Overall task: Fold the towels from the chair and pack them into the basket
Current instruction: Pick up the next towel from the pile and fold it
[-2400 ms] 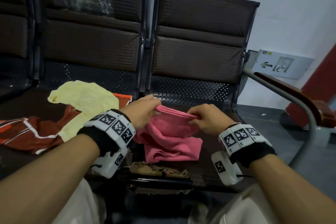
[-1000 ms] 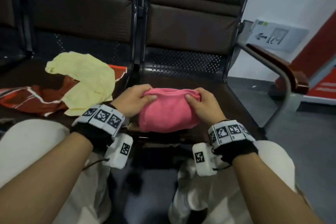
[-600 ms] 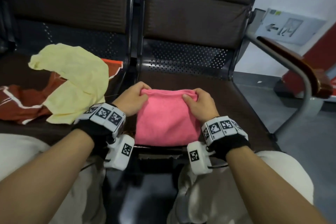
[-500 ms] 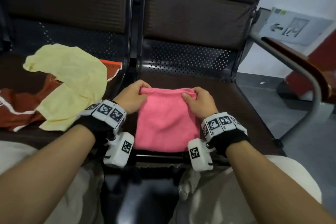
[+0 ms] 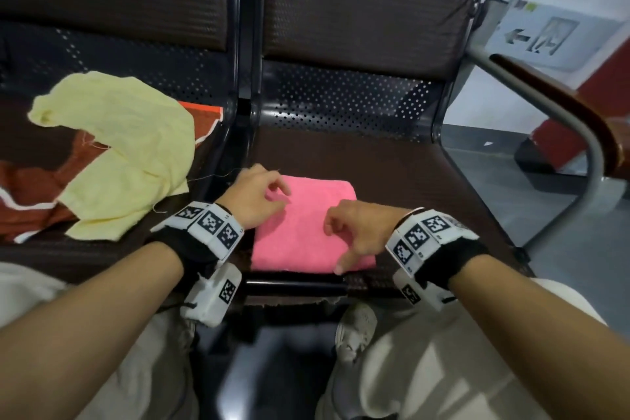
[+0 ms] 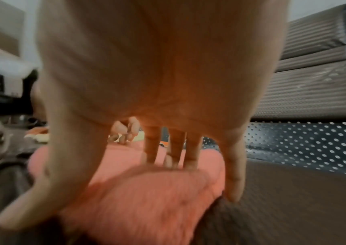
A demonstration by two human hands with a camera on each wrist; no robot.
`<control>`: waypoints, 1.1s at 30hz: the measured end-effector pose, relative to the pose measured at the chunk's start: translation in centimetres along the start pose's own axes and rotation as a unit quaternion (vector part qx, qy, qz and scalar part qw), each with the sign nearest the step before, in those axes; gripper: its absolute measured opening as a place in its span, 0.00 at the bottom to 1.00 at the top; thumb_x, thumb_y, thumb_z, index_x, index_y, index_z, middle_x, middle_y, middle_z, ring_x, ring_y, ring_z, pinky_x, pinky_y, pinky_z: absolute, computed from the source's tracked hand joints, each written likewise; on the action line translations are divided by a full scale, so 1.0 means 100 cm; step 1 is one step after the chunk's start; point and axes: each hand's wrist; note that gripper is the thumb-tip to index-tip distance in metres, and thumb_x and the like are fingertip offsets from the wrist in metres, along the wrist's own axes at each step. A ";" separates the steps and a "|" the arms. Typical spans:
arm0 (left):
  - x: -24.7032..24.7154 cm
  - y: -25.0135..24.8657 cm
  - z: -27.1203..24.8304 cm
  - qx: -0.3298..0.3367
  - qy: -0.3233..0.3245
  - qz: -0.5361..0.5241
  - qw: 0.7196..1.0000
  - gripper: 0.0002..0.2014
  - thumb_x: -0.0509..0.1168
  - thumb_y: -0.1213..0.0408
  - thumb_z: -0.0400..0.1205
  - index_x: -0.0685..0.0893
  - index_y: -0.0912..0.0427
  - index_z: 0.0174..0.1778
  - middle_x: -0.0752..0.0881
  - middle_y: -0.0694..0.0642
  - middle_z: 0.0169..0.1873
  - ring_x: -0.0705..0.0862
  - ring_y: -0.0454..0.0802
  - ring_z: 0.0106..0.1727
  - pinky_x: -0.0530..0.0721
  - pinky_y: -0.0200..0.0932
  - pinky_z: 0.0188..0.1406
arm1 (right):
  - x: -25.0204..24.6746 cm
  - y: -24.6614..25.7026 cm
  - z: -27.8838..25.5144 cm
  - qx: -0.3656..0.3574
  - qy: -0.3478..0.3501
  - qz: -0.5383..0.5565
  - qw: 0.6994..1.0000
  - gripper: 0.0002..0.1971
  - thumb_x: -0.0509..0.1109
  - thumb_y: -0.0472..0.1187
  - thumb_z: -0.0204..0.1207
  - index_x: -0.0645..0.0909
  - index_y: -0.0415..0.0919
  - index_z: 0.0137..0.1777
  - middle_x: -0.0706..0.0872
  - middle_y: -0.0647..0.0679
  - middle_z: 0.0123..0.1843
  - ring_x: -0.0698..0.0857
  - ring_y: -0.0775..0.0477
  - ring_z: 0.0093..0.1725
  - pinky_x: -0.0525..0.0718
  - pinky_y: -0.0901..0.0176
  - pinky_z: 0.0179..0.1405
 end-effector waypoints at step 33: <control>-0.032 -0.005 0.068 -0.026 0.167 0.211 0.963 0.14 0.59 0.65 0.82 0.81 0.59 0.63 0.82 0.59 0.59 0.81 0.55 0.57 0.76 0.44 0.55 | -0.038 -0.045 0.062 0.145 -0.182 0.169 0.958 0.16 0.73 0.45 0.71 0.81 0.42 0.58 0.88 0.43 0.51 0.89 0.44 0.46 0.88 0.48 0.51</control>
Point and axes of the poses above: each hand's wrist, its own z-axis towards the middle knuckle, its own x-axis out of the palm, y = z × x
